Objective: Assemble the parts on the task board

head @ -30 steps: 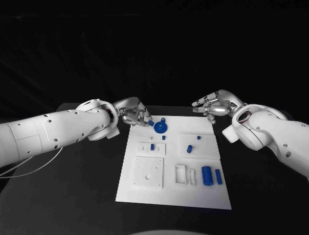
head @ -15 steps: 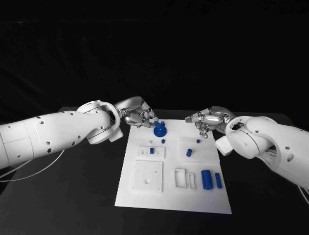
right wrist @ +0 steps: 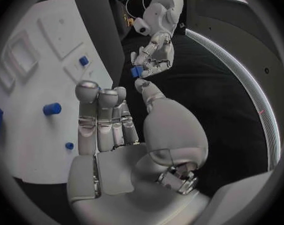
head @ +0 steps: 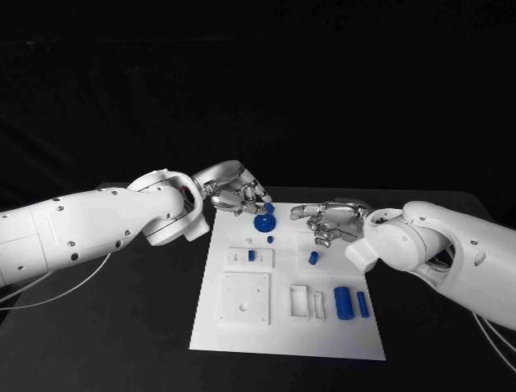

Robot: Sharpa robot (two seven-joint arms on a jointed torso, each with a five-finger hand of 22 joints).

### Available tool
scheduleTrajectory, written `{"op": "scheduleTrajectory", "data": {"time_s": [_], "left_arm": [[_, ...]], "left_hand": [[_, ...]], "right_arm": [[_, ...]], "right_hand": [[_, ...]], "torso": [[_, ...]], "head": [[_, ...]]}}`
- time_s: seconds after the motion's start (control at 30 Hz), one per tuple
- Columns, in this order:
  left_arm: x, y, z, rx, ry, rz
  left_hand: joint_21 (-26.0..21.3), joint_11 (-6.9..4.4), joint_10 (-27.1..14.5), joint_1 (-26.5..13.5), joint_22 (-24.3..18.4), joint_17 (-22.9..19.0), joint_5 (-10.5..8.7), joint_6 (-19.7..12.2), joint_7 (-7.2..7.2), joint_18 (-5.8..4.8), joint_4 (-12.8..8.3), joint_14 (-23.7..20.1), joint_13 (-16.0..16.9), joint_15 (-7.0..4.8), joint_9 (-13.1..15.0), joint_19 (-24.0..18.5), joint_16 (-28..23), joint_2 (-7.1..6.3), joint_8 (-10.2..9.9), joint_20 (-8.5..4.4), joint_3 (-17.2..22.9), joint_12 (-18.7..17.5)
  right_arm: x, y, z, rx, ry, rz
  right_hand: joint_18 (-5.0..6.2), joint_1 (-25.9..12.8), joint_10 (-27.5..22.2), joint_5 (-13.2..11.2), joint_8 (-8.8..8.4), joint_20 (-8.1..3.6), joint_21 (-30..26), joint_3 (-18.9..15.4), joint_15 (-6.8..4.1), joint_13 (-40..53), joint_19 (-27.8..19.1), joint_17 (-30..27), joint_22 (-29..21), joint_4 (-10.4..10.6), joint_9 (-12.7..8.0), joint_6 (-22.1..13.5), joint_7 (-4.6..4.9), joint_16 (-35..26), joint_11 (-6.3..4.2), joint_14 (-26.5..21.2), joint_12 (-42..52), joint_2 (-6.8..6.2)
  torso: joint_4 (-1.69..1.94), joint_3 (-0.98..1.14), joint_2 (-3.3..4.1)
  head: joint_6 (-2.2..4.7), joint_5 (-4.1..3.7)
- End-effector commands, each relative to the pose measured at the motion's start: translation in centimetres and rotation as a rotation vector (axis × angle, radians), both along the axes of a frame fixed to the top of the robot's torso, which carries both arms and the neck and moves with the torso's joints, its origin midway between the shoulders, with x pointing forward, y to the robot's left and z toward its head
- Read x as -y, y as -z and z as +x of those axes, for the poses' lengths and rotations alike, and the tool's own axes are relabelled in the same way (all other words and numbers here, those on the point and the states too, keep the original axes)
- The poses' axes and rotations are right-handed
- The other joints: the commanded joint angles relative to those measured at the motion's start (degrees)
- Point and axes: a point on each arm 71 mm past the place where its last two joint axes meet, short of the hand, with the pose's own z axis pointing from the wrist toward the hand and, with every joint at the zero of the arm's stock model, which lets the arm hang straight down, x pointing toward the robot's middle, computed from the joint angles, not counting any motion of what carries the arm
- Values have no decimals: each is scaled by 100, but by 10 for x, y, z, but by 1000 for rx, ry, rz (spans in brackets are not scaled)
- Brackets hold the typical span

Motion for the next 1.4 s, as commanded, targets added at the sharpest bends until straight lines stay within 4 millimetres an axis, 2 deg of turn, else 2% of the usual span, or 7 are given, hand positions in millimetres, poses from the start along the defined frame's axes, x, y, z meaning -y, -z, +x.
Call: {"op": "scheduleTrajectory", "data": {"time_s": [0.03, 0.17, 0.37, 0.7, 0.97, 1.4], "left_arm": [[3, -3, -1, -3, 4, -27], [6, -4, -3, -6, 12, -32], [8, -5, -4, -11, 18, -41], [10, -5, -4, -17, 22, -51], [9, -5, -4, -18, 21, -52], [7, -5, -4, -18, 16, -51]], "left_hand": [[33, -8, 45, -48, 109, 5, 19, 39, 18, 23, -25, 49, 5, 2, 9, 13, -26, -8, -1, -17, 13, -28], [33, -8, 45, -48, 109, 5, 19, 39, 18, 23, -25, 49, 5, 2, 9, 13, -26, -8, -1, -17, 13, -28], [34, -9, 53, -57, 109, 14, 20, 42, 18, 24, -41, 59, 11, 1, 9, 18, -35, 0, -2, -19, 16, -35], [36, -11, 60, -62, 109, 23, 23, 48, 17, 25, -61, 70, 18, -2, 9, 24, -43, 12, -1, -21, 22, -39], [37, -12, 65, -66, 108, 31, 23, 51, 17, 26, -80, 77, 23, -3, 10, 28, -50, 19, -1, -23, 25, -44], [42, -18, 96, -68, 109, 50, 26, 90, 9, 28, -125, 103, 29, -10, 13, 39, -65, 45, 4, -29, 33, -59]], "right_arm": [[-10, -4, -4, -22, -62, 133], [-13, -7, -3, 11, -57, 191], [-16, -9, -2, 19, -60, 233], [-20, -7, -2, 9, -87, 232], [-16, -3, 2, 21, -64, 155], [-9, 2, 6, 39, -12, 128]], "right_hand": [[67, -8, -6, -102, 19, 23, 40, -241, 31, 11, 276, 15, 379, 92, 5, -62, -4, 37, 60, -30, 26, 81], [66, 61, -16, -322, 20, 32, 166, -585, 40, 69, 287, 40, 410, 255, 14, -84, -5, 73, 72, -17, 90, 158], [69, 106, -32, -376, 21, 40, 203, -777, 48, 94, 276, 30, 412, 383, 18, -113, 1, 58, 82, -29, 91, 178], [75, 148, -48, -479, 19, 49, 165, -807, 57, 96, 264, 18, 405, 386, 15, -147, 12, 40, 92, -48, 83, 225], [78, 164, -55, -492, 21, 49, 152, -803, 56, 97, 266, 14, 403, 367, 16, -141, 12, 40, 91, -45, 81, 271], [79, 139, -43, -492, 21, 45, 164, -806, 52, 104, 277, 14, 403, 341, 15, -135, 10, 50, 88, -29, 92, 274]], "torso": [[0, 6, 2], [5, 12, 3], [-6, 9, 4], [0, 11, 5], [-1, 8, 4], [2, 9, 5]], "head": [[15, 1], [23, -8], [33, -13], [40, -12], [33, -13], [31, 0]]}}
